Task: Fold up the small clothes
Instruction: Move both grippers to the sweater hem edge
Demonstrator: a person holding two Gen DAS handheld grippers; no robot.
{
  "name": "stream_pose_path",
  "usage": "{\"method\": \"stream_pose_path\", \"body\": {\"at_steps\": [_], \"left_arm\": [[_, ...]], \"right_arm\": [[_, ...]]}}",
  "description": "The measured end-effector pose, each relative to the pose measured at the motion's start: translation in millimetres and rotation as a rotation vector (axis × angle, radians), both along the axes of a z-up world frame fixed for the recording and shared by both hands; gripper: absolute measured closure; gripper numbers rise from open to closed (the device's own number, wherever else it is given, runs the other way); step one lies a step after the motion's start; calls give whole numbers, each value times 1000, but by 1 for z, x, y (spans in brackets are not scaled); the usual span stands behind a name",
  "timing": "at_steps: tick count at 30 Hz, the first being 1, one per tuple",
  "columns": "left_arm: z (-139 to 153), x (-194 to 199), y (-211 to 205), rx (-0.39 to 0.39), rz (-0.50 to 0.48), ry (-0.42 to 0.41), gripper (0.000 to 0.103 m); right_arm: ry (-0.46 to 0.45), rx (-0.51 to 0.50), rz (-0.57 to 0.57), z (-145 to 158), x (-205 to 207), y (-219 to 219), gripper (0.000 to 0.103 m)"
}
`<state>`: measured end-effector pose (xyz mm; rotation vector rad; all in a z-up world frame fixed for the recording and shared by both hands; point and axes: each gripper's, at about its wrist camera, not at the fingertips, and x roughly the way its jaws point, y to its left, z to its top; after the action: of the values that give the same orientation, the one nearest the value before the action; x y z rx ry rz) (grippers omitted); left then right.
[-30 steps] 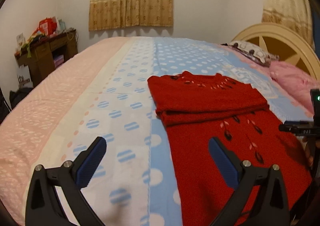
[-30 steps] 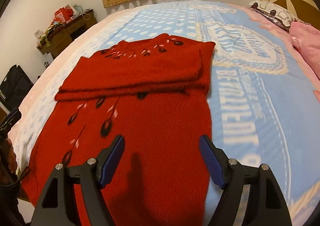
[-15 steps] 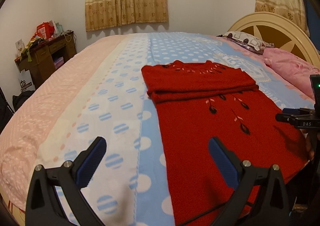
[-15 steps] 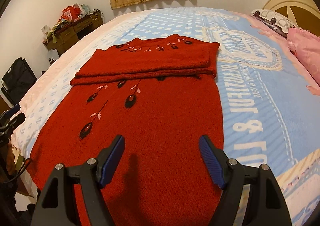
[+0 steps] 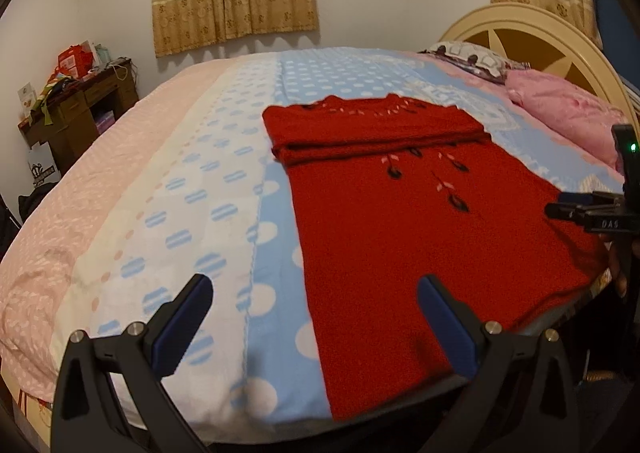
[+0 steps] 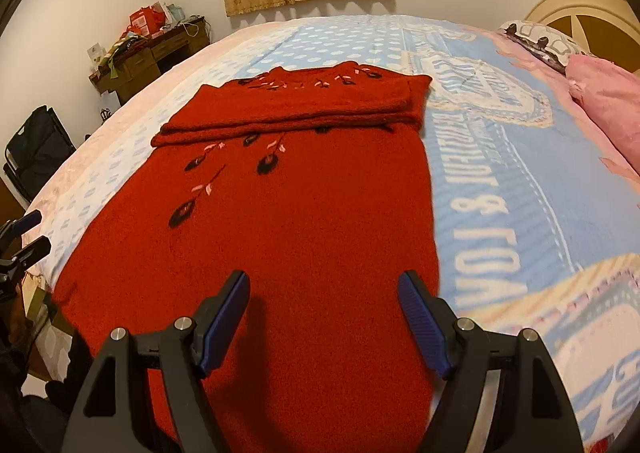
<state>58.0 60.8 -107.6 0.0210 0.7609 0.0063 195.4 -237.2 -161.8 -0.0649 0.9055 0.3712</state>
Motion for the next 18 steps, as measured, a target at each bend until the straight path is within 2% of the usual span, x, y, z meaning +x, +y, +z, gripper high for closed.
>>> {"method": "stream_pose_path", "body": {"at_steps": [6, 12, 18], "left_arm": [[-17, -3, 2, -21, 7, 68, 0], [-32, -6, 3, -77, 16, 121, 0], [-37, -9, 2, -121, -5, 144, 6]], "right_arm": [[-10, -4, -5, 2, -16, -7, 26], [-30, -32, 9, 3, -39, -9, 26], [-47, -68, -4, 7, -63, -22, 26]]}}
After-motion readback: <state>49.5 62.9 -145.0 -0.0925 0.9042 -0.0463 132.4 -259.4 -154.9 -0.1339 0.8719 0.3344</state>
